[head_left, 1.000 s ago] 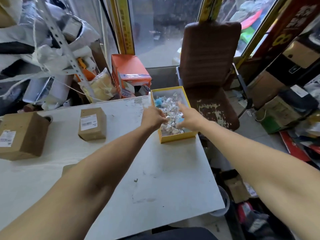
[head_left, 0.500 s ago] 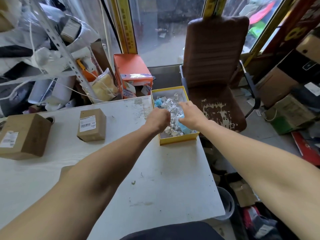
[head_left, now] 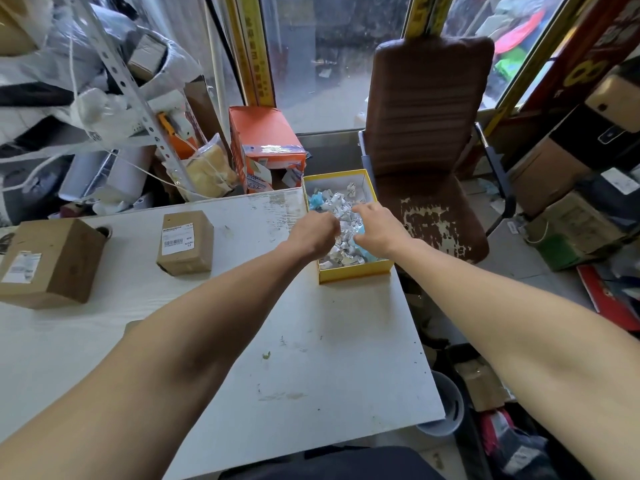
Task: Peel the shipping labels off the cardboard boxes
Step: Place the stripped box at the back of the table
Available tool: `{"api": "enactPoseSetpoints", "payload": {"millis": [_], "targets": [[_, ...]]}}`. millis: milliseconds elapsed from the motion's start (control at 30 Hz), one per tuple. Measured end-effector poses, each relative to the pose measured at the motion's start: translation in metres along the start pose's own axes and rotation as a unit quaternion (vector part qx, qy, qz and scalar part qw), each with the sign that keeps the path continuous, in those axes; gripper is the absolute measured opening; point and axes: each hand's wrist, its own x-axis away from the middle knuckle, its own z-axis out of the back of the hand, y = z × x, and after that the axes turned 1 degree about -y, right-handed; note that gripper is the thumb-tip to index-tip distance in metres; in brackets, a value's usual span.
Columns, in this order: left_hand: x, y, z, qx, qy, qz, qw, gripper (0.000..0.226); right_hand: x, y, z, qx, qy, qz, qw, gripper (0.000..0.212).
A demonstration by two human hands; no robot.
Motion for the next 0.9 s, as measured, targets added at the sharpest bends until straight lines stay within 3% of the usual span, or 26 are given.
{"api": "enactPoseSetpoints", "payload": {"millis": [100, 233, 333, 733, 900], "targets": [[0.010, -0.013, 0.000, 0.009, -0.003, 0.013, 1.000, 0.027, 0.003, -0.013, -0.005, 0.001, -0.007, 0.000, 1.000, 0.061], [0.035, -0.043, -0.001, -0.074, -0.014, -0.012, 0.997, 0.089, 0.009, -0.042, -0.018, 0.003, -0.008, 0.011, 1.000, 0.062], [0.058, -0.072, 0.002, -0.083, -0.009, 0.002, 0.997, 0.111, 0.015, -0.072, -0.031, 0.006, 0.000, 0.021, 1.000, 0.061], [0.234, -0.233, 0.016, -0.066, -0.012, 0.068, 0.995, 0.118, 0.082, -0.252, -0.142, 0.031, -0.015, 0.037, 0.999, 0.069], [0.313, -0.286, -0.001, -0.040, -0.070, 0.107, 0.991, 0.120, 0.126, -0.300, -0.201, 0.032, -0.069, 0.062, 0.995, 0.074]]}}
